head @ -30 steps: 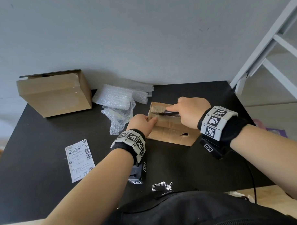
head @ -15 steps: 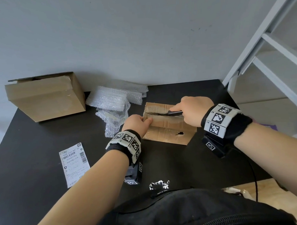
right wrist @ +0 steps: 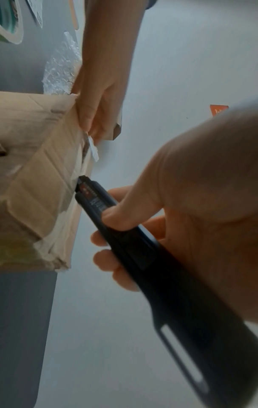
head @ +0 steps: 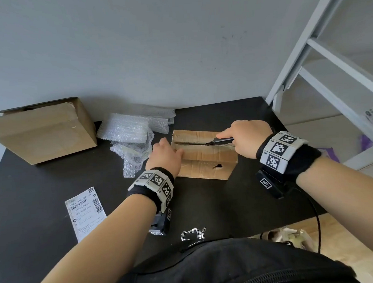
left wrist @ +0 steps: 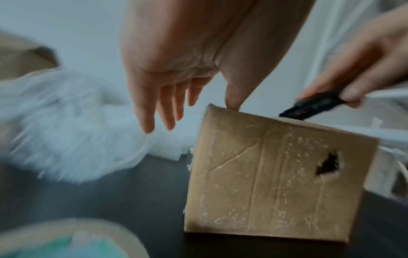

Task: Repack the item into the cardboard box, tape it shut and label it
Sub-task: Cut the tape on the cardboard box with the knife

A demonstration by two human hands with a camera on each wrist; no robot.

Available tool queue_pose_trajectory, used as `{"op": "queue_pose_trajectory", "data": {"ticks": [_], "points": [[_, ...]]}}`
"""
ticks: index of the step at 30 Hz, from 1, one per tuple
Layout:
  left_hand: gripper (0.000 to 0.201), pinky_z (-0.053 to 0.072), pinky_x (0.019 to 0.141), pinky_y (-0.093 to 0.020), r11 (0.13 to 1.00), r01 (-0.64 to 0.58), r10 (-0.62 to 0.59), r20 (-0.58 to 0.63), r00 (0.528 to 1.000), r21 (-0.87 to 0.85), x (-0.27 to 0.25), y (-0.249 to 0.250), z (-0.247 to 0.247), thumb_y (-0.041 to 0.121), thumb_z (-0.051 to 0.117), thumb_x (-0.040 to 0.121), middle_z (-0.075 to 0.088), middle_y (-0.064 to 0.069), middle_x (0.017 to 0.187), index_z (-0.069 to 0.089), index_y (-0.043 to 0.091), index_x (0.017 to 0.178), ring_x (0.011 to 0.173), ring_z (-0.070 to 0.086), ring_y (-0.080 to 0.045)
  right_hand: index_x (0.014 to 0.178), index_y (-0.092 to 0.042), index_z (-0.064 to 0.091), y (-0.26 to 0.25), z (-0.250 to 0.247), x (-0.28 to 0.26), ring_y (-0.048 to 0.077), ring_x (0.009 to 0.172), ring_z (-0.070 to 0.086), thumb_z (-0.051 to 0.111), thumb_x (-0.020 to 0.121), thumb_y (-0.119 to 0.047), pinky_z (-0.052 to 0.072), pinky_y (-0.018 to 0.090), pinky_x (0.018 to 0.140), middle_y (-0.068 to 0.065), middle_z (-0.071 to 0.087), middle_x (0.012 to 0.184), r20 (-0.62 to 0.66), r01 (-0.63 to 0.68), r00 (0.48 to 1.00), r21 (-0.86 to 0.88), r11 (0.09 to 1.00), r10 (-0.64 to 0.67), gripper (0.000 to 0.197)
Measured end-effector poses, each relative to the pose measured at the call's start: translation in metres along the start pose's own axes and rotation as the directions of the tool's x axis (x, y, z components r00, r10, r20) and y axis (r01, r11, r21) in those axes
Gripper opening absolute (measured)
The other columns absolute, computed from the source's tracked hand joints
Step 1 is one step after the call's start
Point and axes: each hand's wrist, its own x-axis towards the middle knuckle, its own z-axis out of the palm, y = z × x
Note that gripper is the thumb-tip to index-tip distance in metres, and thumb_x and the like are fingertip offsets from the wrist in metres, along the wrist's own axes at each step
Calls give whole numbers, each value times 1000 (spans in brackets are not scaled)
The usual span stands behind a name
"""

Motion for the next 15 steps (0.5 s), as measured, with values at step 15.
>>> {"op": "queue_pose_trajectory", "data": {"ticks": [15], "points": [[71, 0, 119, -45, 738, -455, 406, 210, 889, 499, -8, 16, 34, 55, 20, 97, -8, -4, 159, -7, 16, 150, 147, -7, -24, 136, -43, 42, 21, 11, -10, 23, 107, 56, 46, 96, -14, 45, 31, 77, 1, 54, 127, -39, -31, 999, 83, 996, 35, 49]]}}
